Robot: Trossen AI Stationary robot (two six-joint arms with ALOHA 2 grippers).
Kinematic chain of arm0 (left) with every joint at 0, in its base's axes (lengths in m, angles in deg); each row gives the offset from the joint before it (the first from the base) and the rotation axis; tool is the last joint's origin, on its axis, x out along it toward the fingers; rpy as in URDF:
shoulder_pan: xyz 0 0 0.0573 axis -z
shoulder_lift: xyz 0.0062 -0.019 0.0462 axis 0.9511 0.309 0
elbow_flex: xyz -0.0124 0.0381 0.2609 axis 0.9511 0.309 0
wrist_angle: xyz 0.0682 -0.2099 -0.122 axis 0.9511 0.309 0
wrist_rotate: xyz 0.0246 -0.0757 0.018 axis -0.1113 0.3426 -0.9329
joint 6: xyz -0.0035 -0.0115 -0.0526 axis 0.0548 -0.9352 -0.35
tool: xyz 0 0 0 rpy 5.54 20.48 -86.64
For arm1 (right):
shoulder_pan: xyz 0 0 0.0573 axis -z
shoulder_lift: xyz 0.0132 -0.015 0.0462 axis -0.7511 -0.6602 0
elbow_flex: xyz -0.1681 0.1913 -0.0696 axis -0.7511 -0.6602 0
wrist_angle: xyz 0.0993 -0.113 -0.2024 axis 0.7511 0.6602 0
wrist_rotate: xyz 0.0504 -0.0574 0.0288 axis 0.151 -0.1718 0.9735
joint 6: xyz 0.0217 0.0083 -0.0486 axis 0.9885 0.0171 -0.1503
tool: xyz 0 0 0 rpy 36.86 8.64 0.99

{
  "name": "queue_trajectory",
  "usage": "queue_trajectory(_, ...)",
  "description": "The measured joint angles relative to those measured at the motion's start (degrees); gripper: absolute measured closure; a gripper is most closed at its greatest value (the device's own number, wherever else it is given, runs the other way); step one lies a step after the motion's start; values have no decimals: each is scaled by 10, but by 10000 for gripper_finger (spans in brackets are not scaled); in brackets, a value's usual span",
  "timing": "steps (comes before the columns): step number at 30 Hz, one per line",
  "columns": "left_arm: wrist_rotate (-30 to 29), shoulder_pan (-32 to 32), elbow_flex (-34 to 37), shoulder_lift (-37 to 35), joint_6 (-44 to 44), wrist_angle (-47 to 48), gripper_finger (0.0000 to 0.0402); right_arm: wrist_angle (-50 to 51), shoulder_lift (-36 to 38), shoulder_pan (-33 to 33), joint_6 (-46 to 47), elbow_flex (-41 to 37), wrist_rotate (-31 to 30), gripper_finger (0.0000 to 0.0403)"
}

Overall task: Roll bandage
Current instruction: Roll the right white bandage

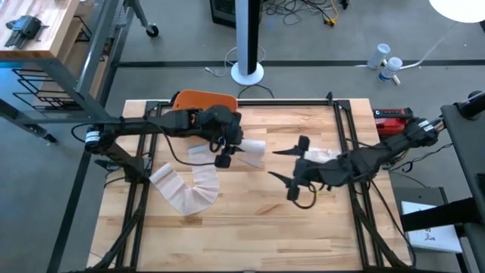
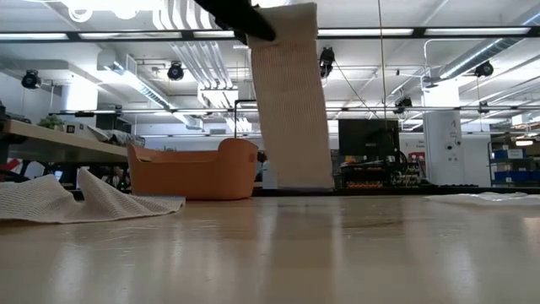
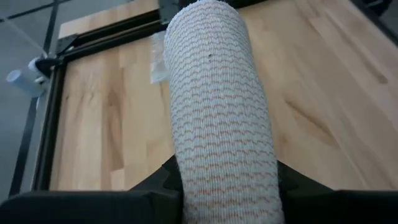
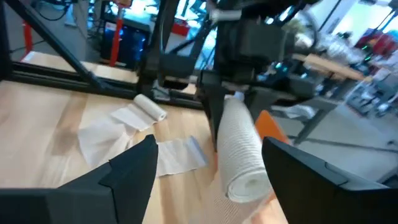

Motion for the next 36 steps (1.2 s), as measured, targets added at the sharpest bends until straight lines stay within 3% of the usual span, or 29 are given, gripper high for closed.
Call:
queue_trajectory(7,-2,35,2,-6,36,2,306,-20,-24,31,15,-5,39,106)
queue_trajectory(17,-11,57,2,-7,31,7,304,-17,-31,26,58,-42,35,158)
queue_trajectory(28,-12,57,2,-10,21,14,303,15,-26,-19,62,-41,5,237)
queue_trajectory(36,-11,58,2,-10,21,5,295,-7,-58,-6,-21,-41,4,335)
